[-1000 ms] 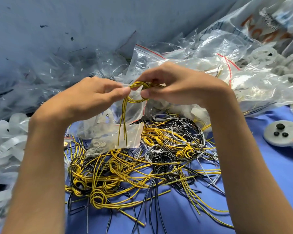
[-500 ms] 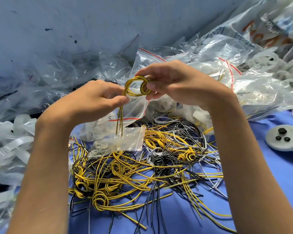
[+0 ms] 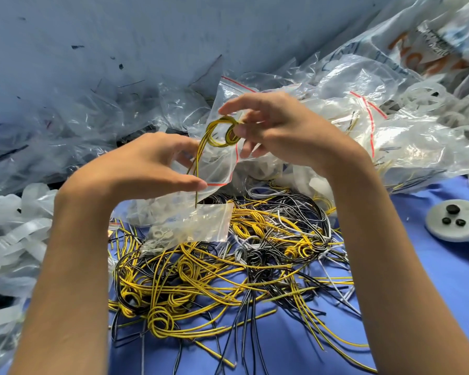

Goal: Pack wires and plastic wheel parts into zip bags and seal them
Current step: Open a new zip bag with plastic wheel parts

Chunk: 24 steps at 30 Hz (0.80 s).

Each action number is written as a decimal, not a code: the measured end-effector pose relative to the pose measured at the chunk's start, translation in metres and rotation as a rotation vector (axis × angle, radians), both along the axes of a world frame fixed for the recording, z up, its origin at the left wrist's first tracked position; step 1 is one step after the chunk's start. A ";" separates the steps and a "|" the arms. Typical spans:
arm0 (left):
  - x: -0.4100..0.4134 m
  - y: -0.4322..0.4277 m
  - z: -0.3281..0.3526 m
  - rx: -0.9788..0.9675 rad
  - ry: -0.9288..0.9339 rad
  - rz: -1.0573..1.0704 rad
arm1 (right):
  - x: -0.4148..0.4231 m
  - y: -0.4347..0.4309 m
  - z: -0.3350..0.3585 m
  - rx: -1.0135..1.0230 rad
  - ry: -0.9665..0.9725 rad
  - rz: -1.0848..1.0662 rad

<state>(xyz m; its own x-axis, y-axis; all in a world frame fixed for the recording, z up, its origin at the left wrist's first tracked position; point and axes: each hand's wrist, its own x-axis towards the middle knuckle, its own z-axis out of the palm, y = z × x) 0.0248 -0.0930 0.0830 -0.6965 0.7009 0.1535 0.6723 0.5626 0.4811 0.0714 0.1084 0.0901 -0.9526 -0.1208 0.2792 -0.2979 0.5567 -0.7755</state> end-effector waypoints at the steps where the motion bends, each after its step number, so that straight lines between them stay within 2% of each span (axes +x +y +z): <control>1: 0.000 0.000 0.000 -0.003 0.006 -0.004 | 0.000 0.000 -0.001 0.030 -0.011 0.028; 9: -0.007 0.002 -0.003 -0.027 0.107 0.166 | -0.005 0.004 -0.008 0.098 -0.090 0.121; 13: -0.008 0.001 -0.002 -0.033 0.102 0.173 | -0.006 0.003 -0.012 0.090 -0.143 0.129; 16: -0.008 0.001 -0.002 -0.034 0.073 0.155 | -0.010 -0.002 -0.014 0.102 -0.146 0.055; 21: -0.007 0.001 -0.002 -0.048 0.074 0.145 | -0.012 -0.001 -0.017 0.194 -0.124 -0.217; 24: -0.008 0.002 -0.003 -0.053 0.080 0.141 | -0.010 0.001 -0.015 0.188 -0.143 -0.167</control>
